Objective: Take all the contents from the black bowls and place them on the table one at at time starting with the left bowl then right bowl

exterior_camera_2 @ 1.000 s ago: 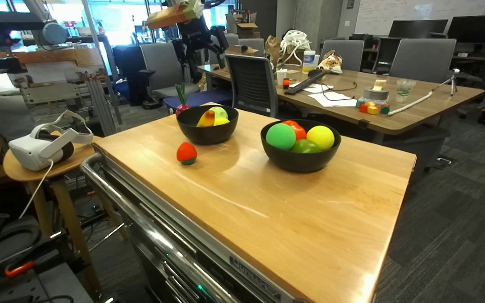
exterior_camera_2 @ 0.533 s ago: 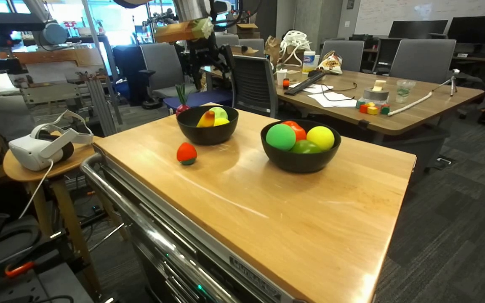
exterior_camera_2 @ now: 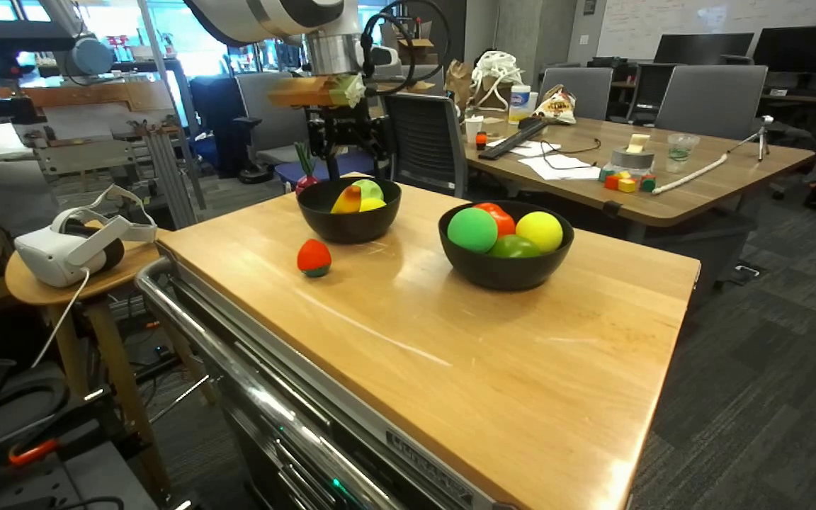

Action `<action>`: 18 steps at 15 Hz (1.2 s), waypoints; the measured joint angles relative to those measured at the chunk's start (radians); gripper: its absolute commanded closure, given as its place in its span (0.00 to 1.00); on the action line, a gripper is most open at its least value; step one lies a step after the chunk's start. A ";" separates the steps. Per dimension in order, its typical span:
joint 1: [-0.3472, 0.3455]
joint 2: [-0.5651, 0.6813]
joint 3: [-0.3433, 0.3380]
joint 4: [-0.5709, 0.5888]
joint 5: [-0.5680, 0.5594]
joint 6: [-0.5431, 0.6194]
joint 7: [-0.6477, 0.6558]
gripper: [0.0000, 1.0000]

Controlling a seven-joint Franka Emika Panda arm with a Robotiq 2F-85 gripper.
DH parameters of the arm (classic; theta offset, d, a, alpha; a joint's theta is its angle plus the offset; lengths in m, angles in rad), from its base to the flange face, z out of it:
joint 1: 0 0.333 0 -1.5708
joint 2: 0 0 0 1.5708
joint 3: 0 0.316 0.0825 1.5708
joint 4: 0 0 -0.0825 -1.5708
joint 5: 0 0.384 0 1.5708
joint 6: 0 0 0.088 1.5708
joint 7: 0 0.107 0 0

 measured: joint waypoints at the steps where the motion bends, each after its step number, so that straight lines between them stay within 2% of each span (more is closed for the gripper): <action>1: 0.000 0.005 0.000 0.000 0.001 0.000 0.000 0.18; 3: 0.000 0.013 0.000 0.000 0.002 -0.001 0.000 0.33; 5: 0.000 0.018 -0.001 0.000 0.002 -0.001 0.000 0.44; 7: 0.000 0.022 -0.003 0.001 0.002 -0.001 0.001 0.47; 8: 0.000 0.023 -0.003 0.001 0.002 -0.002 0.001 0.57; 9: 0.000 0.024 -0.004 0.001 0.002 -0.004 0.002 0.61; 10: 0.000 0.025 -0.005 0.001 0.002 -0.005 0.002 0.69; 11: 0.000 0.026 -0.005 0.001 0.002 -0.006 0.004 0.81; 12: 0.000 0.026 -0.006 0.001 0.002 -0.006 0.007 0.85; 17: 0.011 0.017 -0.007 0.012 -0.024 -0.005 0.039 0.90; 18: 0.019 0.004 -0.006 0.017 -0.036 -0.005 0.044 0.88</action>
